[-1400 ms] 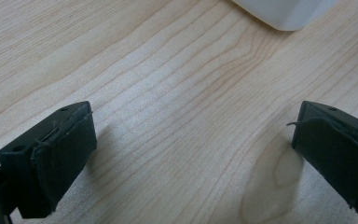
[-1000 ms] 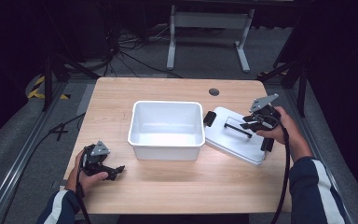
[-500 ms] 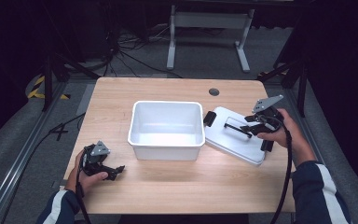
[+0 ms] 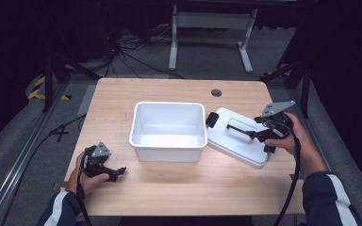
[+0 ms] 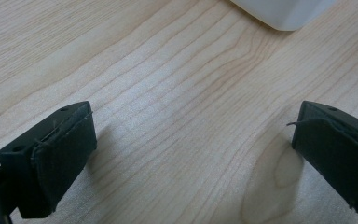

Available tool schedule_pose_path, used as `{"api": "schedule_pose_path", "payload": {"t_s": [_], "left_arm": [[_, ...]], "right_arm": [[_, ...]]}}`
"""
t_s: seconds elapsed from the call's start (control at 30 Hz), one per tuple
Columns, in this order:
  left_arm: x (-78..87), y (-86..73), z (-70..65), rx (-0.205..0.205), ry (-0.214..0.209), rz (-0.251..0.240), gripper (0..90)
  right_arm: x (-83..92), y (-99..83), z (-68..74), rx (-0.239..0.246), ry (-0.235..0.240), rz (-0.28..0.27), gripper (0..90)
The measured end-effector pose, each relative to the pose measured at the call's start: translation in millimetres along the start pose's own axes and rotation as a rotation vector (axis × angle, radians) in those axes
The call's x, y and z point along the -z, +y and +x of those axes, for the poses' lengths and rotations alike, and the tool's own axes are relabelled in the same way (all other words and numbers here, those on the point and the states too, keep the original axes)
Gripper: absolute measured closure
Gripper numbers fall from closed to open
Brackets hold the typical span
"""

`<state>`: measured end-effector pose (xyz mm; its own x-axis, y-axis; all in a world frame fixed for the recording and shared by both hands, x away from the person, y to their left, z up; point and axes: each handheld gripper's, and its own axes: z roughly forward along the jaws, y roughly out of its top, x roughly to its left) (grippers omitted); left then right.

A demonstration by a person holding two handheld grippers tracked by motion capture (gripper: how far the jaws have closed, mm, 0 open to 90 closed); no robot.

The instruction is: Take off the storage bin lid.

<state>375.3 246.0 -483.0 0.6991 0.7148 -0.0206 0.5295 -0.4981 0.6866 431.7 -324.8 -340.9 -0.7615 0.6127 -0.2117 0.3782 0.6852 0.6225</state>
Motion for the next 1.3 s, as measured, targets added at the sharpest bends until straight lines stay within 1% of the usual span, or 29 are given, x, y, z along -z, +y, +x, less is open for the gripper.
{"api": "schedule_pose_path", "payload": {"t_s": [0.07, 0.13, 0.2, 0.23, 0.27, 0.37, 0.4, 0.43, 0.47, 0.5, 0.53, 0.63, 0.7, 0.83, 0.9, 0.93, 1.0, 1.07, 1.1, 1.17, 1.2, 1.27, 1.3], "left_arm": [[0.1, -0.1, -0.2, 0.002, -0.001, 0.001, 0.2], [0.7, 0.1, 0.0, 0.0, -0.004, 0.007, 0.2], [0.3, -0.1, -0.2, 0.001, -0.001, 0.003, 0.2], [0.4, -0.1, -0.2, 0.002, -0.001, 0.004, 0.2], [0.4, -0.1, -0.2, 0.002, -0.001, 0.004, 0.2], [0.5, 0.0, -0.1, 0.001, -0.003, 0.005, 0.2], [0.6, 0.0, 0.0, 0.0, -0.003, 0.006, 0.2], [0.6, 0.0, 0.0, 0.0, -0.003, 0.007, 0.2], [0.3, -0.1, -0.1, 0.001, -0.001, 0.004, 0.2], [0.2, -0.1, -0.1, 0.001, -0.001, 0.002, 0.2], [0.3, -0.1, -0.1, 0.001, -0.001, 0.003, 0.2], [0.4, -0.1, -0.2, 0.001, -0.001, 0.004, 0.2], [0.3, -0.1, -0.2, 0.001, -0.001, 0.003, 0.3], [0.5, 0.0, -0.1, 0.001, -0.003, 0.006, 0.2], [0.5, 0.0, -0.1, 0.001, -0.004, 0.006, 0.2], [0.6, 0.0, -0.1, 0.001, -0.003, 0.006, 0.2], [0.2, -0.1, -0.2, 0.002, -0.001, 0.002, 0.2], [0.2, -0.1, -0.2, 0.002, -0.002, 0.002, 0.2], [0.2, -0.1, -0.2, 0.002, -0.001, 0.002, 0.2], [0.5, 0.0, -0.1, 0.001, -0.004, 0.006, 0.2], [0.2, -0.1, -0.2, 0.002, -0.001, 0.002, 0.2], [0.2, -0.1, -0.2, 0.002, -0.002, 0.002, 0.2], [0.2, -0.1, -0.2, 0.002, -0.002, 0.002, 0.2]], "right_arm": [[1.9, -1.6, 1.1, -0.007, 0.0, -0.002, 35.5], [7.3, -5.7, 4.2, 0.005, -0.011, -0.01, 34.9], [11.1, -9.1, 6.3, 0.015, -0.022, -0.016, 34.2], [15.0, -13.0, 8.1, 0.02, -0.013, -0.031, 33.9], [15.0, -13.0, 8.1, 0.02, -0.013, -0.031, 33.9], [21.9, -19.2, 11.0, 0.027, -0.034, -0.041, 32.5], [26.5, -22.8, 13.6, 0.021, -0.054, -0.05, 30.9], [26.5, -22.8, 13.6, 0.021, -0.054, -0.05, 30.9], [29.3, -25.2, 14.7, 0.02, -0.057, -0.065, 29.9], [31.5, -27.5, 16.5, 0.019, -0.071, -0.084, 28.1], [33.6, -30.3, 18.6, 0.013, -0.078, -0.092, 27.7], [37.3, -39.9, 23.3, -0.003, -0.101, -0.098, 25.5], [38.6, -46.7, 26.2, -0.012, -0.104, -0.106, 25.2], [39.2, -61.8, 33.0, -0.02, -0.108, -0.126, 24.1], [38.4, -69.9, 36.5, -0.021, -0.12, -0.129, 23.4], [37.8, -75.1, 38.3, -0.027, -0.117, -0.131, 23.4], [37.5, -78.2, 39.4, -0.034, -0.115, -0.133, 23.2], [35.4, -89.5, 43.4, -0.051, -0.114, -0.136, 23.2], [34.0, -94.0, 44.9, -0.046, -0.107, -0.137, 23.1], [30.4, -103.3, 47.8, -0.05, -0.096, -0.137, 22.9], [27.6, -109.3, 49.6, -0.055, -0.092, -0.138, 22.8], [24.2, -117.9, 52.3, -0.086, -0.08, -0.133, 22.9], [22.2, -122.9, 53.3, -0.097, -0.083, -0.133, 22.8]]}}
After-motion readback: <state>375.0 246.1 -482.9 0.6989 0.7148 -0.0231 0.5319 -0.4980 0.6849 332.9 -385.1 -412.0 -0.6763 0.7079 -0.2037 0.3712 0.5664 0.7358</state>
